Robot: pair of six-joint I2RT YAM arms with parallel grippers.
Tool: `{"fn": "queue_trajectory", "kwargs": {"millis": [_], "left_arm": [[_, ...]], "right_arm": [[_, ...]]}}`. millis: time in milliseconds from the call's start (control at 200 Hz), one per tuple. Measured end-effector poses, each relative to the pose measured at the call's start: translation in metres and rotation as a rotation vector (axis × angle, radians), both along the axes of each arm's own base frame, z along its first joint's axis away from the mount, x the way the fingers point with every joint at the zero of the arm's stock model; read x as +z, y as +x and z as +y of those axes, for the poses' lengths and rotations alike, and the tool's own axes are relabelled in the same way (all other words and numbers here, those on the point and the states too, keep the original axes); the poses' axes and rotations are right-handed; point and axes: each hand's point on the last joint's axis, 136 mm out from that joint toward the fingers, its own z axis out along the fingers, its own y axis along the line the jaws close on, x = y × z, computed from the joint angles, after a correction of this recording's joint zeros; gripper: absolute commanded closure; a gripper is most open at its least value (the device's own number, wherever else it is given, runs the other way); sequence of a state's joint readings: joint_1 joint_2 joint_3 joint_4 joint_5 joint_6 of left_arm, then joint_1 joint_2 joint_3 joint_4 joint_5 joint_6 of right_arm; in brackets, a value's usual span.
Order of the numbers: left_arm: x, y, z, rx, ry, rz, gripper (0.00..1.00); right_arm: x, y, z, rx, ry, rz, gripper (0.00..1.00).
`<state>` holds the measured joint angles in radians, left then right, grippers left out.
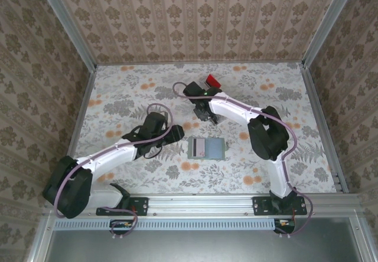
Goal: Put the credit cards into the card holder
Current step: Pick up the credit card from the storage box.
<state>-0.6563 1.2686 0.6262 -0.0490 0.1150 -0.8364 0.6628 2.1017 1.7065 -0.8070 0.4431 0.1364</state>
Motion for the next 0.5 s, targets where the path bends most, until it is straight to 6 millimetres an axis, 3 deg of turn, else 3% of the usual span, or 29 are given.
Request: {"fn": "queue_trajectory", "kwargs": {"millis": [240, 500], "left_arm": [[0.001, 0.002, 0.004, 0.012, -0.003, -0.004, 0.33], [-0.002, 0.002, 0.006, 0.017, 0.001, 0.002, 0.33]], "right_arm": [[-0.013, 0.004, -0.012, 0.002, -0.127, -0.013, 0.67], [-0.01, 0.008, -0.014, 0.02, -0.23, -0.068, 0.72]]}}
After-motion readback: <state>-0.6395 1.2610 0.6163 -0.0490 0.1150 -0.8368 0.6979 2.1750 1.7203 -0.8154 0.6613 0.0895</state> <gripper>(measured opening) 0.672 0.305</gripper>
